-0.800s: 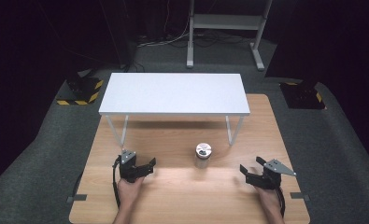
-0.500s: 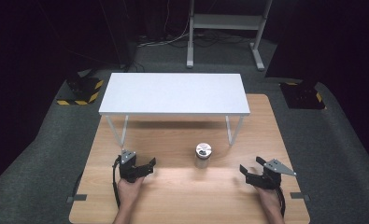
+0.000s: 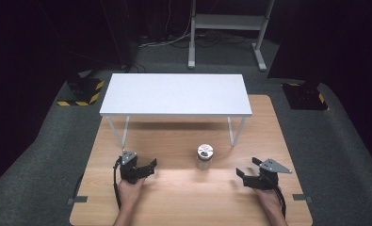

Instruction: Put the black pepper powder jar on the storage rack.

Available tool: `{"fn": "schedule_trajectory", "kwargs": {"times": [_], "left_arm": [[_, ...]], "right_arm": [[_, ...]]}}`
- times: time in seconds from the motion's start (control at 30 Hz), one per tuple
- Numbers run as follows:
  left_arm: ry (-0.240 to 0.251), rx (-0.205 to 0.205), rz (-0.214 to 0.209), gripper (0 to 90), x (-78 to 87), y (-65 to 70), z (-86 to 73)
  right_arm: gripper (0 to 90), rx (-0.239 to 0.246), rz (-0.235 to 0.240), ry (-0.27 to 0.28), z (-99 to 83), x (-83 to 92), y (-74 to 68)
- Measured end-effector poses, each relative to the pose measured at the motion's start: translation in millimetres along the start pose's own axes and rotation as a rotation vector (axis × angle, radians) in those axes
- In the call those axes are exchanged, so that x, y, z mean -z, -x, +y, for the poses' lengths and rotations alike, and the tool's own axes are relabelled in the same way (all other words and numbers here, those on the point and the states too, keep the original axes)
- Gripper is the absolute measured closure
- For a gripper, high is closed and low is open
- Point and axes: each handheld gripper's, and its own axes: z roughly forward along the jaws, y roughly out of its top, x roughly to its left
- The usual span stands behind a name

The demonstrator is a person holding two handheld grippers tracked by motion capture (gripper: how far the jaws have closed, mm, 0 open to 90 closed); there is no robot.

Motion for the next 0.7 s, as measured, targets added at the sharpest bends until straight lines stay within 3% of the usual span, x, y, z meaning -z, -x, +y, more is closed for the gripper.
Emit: {"fn": "schedule_trajectory", "kwargs": {"times": [0.17, 0.4, 0.53, 0.7], "left_arm": [[0.0, 0.001, -0.002, 6.4, 0.1, -0.5, 0.1], [0.002, 0.01, 0.01, 6.4, 0.4, -0.1, 0.0], [0.009, 0.021, 0.017, 6.4, 0.7, 0.7, -1.2], [0.01, 0.022, 0.017, 6.4, 0.8, 0.6, -1.4]], "right_arm": [[7.6, 0.049, 0.083, -0.017, 13.3, -20.4, -10.0], [7.2, 0.136, 0.217, -0.049, 40.1, -61.9, -26.8], [6.2, 0.168, 0.252, -0.063, 51.2, -82.3, -35.6], [5.8, 0.166, 0.251, -0.067, 59.5, -99.3, -41.4]]}}
